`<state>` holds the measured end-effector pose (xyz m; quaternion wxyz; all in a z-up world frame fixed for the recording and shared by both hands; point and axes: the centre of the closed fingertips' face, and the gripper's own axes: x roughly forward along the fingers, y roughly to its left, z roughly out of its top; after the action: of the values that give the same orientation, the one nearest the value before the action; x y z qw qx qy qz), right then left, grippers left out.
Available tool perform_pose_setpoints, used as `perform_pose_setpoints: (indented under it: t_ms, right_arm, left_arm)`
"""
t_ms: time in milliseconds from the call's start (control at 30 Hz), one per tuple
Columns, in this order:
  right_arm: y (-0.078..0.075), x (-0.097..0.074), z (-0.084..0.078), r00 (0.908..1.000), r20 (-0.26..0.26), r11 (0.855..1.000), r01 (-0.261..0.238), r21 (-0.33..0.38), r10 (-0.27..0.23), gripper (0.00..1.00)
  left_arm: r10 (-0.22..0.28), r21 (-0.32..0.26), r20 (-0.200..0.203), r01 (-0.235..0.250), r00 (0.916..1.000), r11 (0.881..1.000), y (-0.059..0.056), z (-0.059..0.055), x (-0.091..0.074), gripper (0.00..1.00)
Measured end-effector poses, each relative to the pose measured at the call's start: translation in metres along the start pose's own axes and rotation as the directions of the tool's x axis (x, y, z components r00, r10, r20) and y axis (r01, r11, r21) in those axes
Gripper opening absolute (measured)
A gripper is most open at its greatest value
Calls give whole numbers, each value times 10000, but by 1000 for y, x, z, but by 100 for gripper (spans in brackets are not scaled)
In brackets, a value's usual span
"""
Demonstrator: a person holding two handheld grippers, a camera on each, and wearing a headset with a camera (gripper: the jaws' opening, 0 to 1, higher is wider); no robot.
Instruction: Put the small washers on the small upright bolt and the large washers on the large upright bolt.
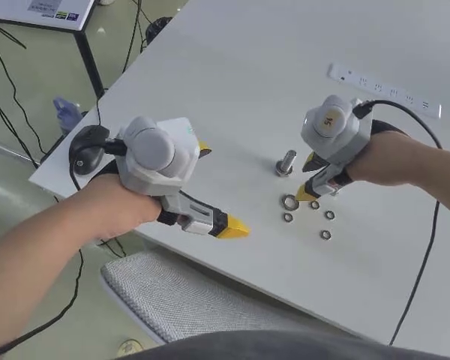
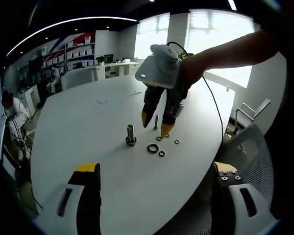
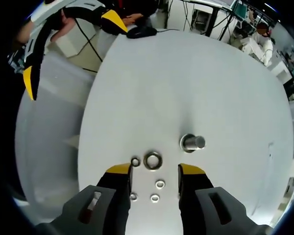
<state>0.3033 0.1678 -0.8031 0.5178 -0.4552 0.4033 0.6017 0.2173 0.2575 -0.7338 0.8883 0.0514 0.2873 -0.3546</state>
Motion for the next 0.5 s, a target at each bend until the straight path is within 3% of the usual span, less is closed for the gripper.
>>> perform_pose_setpoints:
  t_ms: [267, 500]
  right_arm:
    - [-1, 16, -3, 9998, -7, 9978, -191, 627, 192, 39]
    - [-4, 29, -5, 9999, -26, 9962, 125, 862, -123, 37]
  left_arm:
    - [28, 35, 12, -28, 10000, 10000, -1, 0, -2, 93]
    - [11, 108, 8, -11, 10000, 9999, 1, 0, -2, 93]
